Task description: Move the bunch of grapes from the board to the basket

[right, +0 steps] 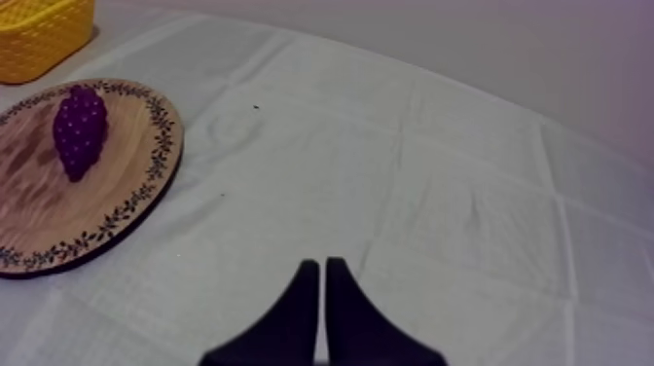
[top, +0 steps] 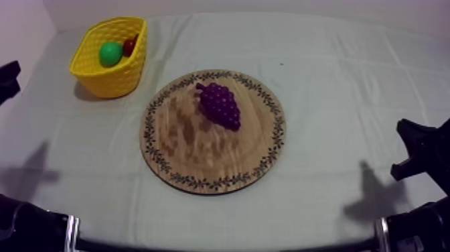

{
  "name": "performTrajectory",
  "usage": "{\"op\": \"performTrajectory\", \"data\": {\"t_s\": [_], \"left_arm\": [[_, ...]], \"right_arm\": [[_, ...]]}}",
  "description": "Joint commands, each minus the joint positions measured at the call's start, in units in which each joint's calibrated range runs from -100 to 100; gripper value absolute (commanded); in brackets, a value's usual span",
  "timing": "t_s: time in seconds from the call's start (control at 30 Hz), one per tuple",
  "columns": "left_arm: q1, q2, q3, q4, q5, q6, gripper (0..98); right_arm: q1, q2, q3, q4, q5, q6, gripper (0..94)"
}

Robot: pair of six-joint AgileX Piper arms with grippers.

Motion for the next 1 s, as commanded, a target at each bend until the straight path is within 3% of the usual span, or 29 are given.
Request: {"op": "performTrajectory", "data": {"t_s": [0.0, 0.2, 0.77, 0.97], "left_arm": [[2.0, 7.1, -8.5, -0.17, 1.8, 0.3, 0.0], [6.1, 19.0, -23.9, -0.90, 7.4, 2.5, 0.0], [19.1, 47.0, -52.8, -9.47, 26.3, 13.3, 0.0], [21.8, 57.0, -58.5, -11.36, 32.9, 16.1, 0.0]], "right_arm": [[0.0, 0.0, 0.0, 0.0, 0.0, 0.0, 0.4], [0.0, 0.0, 0.0, 0.0, 0.0, 0.0, 0.4], [0.0, 0.0, 0.0, 0.0, 0.0, 0.0, 0.4], [0.0, 0.0, 0.0, 0.0, 0.0, 0.0, 0.4]]}}
